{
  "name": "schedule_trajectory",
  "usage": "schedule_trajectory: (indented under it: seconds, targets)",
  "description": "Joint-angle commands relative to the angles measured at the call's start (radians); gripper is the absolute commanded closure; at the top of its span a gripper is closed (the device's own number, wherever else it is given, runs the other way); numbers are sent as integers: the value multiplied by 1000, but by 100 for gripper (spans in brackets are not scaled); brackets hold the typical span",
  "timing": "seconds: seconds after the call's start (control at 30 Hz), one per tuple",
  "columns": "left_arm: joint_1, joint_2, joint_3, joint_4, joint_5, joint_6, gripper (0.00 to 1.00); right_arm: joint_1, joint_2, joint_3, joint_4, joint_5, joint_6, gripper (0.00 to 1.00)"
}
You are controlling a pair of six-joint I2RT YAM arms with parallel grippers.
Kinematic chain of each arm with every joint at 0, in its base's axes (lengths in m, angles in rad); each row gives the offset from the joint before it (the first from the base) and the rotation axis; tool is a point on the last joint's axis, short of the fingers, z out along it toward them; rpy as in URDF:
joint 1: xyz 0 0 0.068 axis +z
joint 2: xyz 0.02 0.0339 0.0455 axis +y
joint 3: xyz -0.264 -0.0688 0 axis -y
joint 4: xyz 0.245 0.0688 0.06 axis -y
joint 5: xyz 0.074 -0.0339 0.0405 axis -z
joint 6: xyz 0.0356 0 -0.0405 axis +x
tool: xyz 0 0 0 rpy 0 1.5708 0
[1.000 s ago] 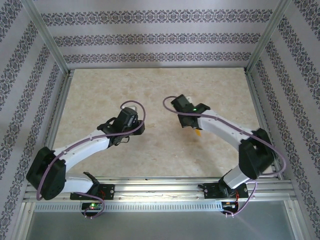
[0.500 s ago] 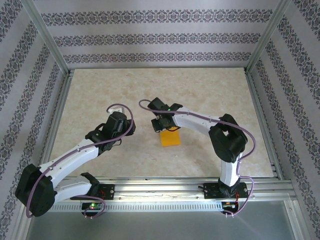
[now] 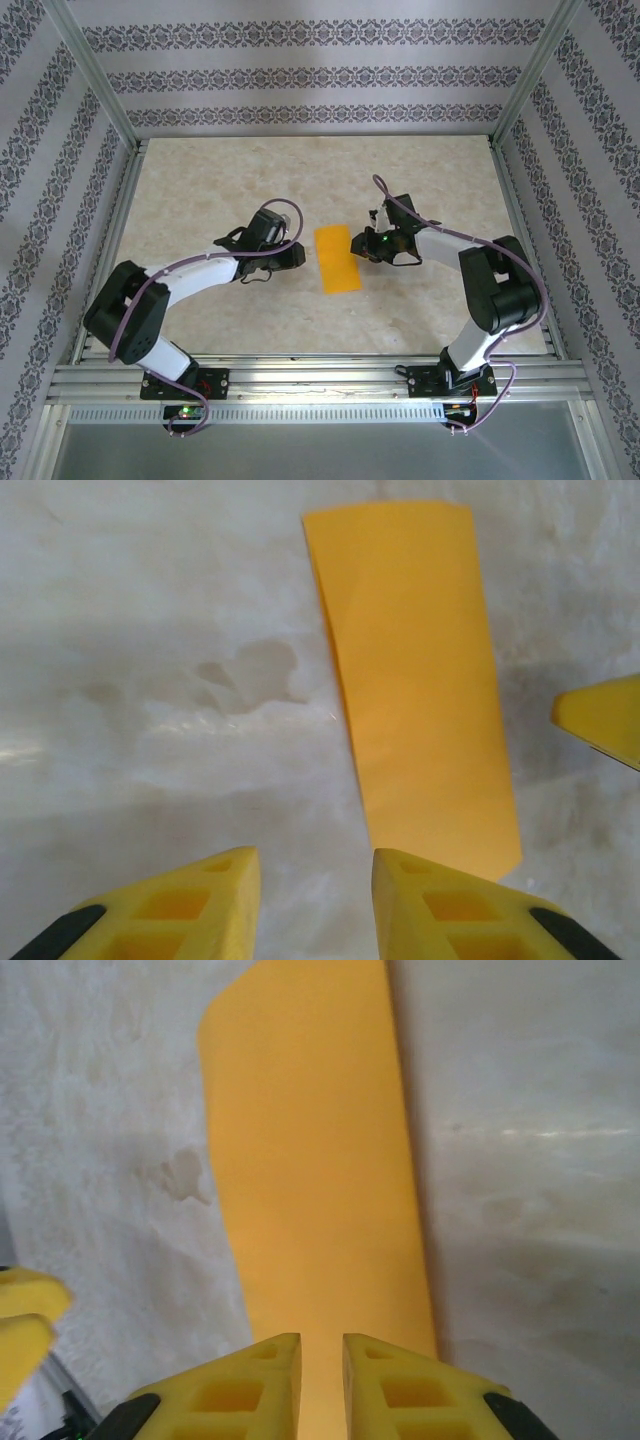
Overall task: Fold a paper plane with a square sheet of paper (pick it up from the middle)
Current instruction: Third fold the triangle at the center of the table.
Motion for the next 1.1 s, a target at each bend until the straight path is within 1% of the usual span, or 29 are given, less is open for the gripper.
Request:
schedule_trajectory:
  seconds: [0.0,0.17,0.27,0.43,0.57,0.8,1.0,1.07]
  targets:
    - [10,15,17,96,106,-40,66,-2,47,-11,77,-93,29,83]
    - [10,46,35,89,132,-33,66,-9,113,-24,61,-72,24,84]
    - [10,72,44,97,157,-41,64,-14,128,-56,65,-54,39,84]
    - [10,144,78,114,210,-75,62,-7,130,-139,169,-68,135,84]
    - [10,198,100,125,247,-100,62,3,106,-189,219,-37,206,84]
    - [10,259,108,185,316,-163,63,9,107,-200,210,-23,210,84]
    - [10,292,112,201,331,-190,64,11,106,-198,188,-16,196,84]
    - [9,298,110,204,331,-197,66,10,105,-197,182,-16,189,84]
